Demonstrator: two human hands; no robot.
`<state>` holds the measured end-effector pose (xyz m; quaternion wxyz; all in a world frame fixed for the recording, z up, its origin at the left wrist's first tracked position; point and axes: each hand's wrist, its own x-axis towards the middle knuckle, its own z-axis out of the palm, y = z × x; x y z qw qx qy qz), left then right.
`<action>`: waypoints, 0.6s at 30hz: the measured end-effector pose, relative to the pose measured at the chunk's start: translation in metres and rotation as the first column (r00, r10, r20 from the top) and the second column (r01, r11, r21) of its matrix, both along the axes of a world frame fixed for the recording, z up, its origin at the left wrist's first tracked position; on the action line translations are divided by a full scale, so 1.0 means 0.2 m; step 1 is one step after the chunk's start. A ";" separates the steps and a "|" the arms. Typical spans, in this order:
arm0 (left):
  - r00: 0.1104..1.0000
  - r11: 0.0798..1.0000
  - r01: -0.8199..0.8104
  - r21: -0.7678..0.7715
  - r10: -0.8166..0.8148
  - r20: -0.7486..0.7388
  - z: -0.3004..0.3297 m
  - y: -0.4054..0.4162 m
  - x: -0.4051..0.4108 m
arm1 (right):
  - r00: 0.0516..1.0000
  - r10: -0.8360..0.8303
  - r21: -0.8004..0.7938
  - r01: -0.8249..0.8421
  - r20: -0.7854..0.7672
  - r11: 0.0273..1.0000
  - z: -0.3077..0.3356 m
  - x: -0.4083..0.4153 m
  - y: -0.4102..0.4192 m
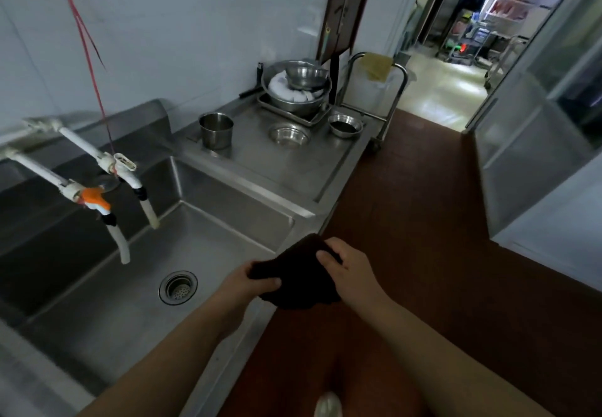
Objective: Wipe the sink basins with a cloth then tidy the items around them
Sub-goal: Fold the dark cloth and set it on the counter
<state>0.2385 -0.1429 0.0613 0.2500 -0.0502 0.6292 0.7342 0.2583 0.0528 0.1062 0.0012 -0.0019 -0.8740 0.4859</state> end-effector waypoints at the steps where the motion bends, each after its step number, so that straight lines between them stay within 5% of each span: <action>1: 0.999 0.997 -0.040 0.069 0.038 0.028 -0.01 0.02 -0.06 | 1.000 -0.006 -0.038 0.006 0.018 0.999 -0.02 -0.07 0.01; 7: 0.949 0.939 -0.296 0.175 0.268 0.163 -0.12 0.18 -0.45 | 0.993 0.009 -0.104 0.003 0.115 0.995 -0.22 -0.62 0.12; 18: 0.750 0.798 -0.540 -0.267 0.600 0.277 -0.41 0.58 -1.13 | 0.933 0.257 0.169 -0.303 0.250 0.938 -0.57 -1.58 0.45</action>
